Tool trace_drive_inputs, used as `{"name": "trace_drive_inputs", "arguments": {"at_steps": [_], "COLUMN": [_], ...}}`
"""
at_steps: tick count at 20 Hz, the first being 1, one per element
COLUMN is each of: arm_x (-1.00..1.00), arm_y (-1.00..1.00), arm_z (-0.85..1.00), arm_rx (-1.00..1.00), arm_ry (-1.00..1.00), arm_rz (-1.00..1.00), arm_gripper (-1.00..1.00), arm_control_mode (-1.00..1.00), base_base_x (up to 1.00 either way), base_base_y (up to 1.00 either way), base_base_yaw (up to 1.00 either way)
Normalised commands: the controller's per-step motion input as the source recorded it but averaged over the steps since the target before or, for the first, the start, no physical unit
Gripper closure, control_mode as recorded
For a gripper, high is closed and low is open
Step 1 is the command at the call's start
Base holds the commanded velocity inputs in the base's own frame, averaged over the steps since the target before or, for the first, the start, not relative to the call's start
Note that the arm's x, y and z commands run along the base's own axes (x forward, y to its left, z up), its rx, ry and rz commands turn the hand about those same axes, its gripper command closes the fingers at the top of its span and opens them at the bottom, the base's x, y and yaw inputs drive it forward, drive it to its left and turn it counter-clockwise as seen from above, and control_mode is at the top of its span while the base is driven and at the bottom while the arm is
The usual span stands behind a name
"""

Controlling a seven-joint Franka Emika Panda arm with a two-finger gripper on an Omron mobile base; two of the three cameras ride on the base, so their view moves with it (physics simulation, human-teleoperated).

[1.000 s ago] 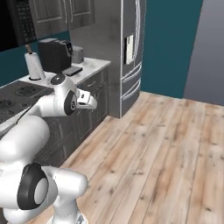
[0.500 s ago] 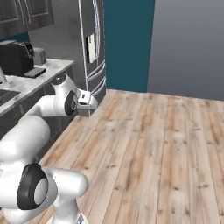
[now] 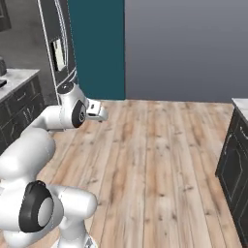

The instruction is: Four empty soda cans are scattered around the kitchen. Gather all the cans and cluster them next to the stove for recycling.

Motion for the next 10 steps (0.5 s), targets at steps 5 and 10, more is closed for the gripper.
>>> {"name": "trace_drive_inputs", "arguments": {"at_steps": [5,10], "arm_x": [0.00,0.00], "arm_y": [0.00,0.00], "arm_z": [0.00,0.00], "arm_rx": [0.00,0.00], "arm_ry": [0.00,0.00], "arm_rz": [0.00,0.00], "arm_gripper": [-1.00,-1.00], "arm_control_mode": [1.00,1.00], "base_base_x": [0.00,0.00], "base_base_y": [-0.43,-0.44], "base_base_yaw": [-0.35,-0.36]}}
